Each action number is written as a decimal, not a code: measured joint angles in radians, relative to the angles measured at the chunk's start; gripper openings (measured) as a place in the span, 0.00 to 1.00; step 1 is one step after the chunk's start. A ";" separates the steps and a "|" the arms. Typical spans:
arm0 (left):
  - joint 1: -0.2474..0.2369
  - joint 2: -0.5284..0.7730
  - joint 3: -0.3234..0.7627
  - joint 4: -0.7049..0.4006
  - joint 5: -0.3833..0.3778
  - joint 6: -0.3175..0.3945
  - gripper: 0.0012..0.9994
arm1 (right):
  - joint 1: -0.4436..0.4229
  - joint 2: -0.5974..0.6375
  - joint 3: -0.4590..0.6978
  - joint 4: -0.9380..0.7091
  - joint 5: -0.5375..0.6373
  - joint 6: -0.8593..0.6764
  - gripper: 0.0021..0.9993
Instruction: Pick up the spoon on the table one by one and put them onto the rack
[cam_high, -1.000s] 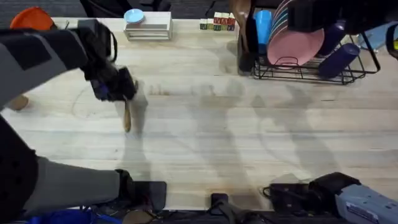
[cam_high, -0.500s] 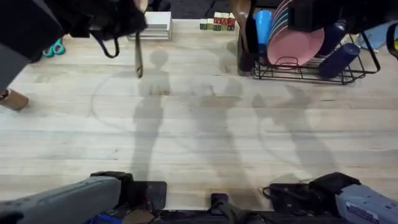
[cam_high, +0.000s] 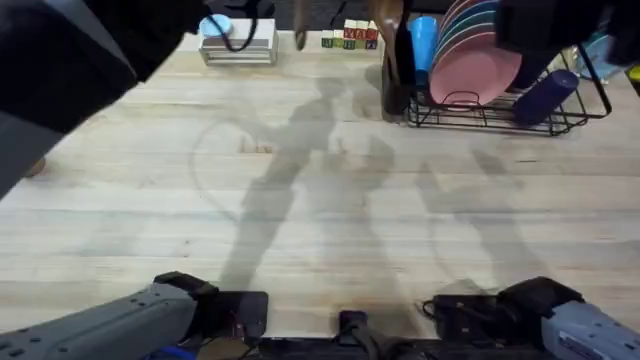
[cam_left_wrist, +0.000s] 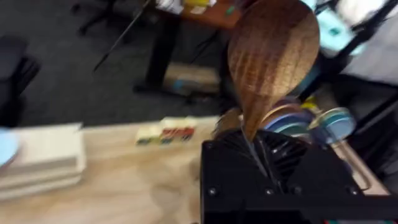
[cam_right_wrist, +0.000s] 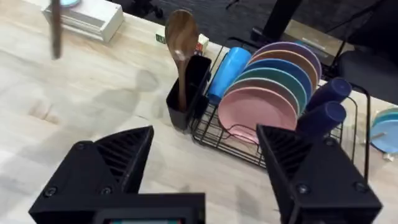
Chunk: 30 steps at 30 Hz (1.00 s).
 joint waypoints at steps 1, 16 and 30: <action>-0.015 0.003 0.000 0.029 0.000 -0.003 0.04 | 0.000 -0.017 0.000 -0.014 0.000 0.001 1.00; -0.207 0.179 0.000 0.422 0.003 -0.019 0.04 | 0.000 -0.113 0.000 -0.098 0.000 0.021 1.00; -0.281 0.408 0.000 0.726 0.003 -0.042 0.04 | 0.000 -0.113 0.000 -0.113 0.000 0.025 1.00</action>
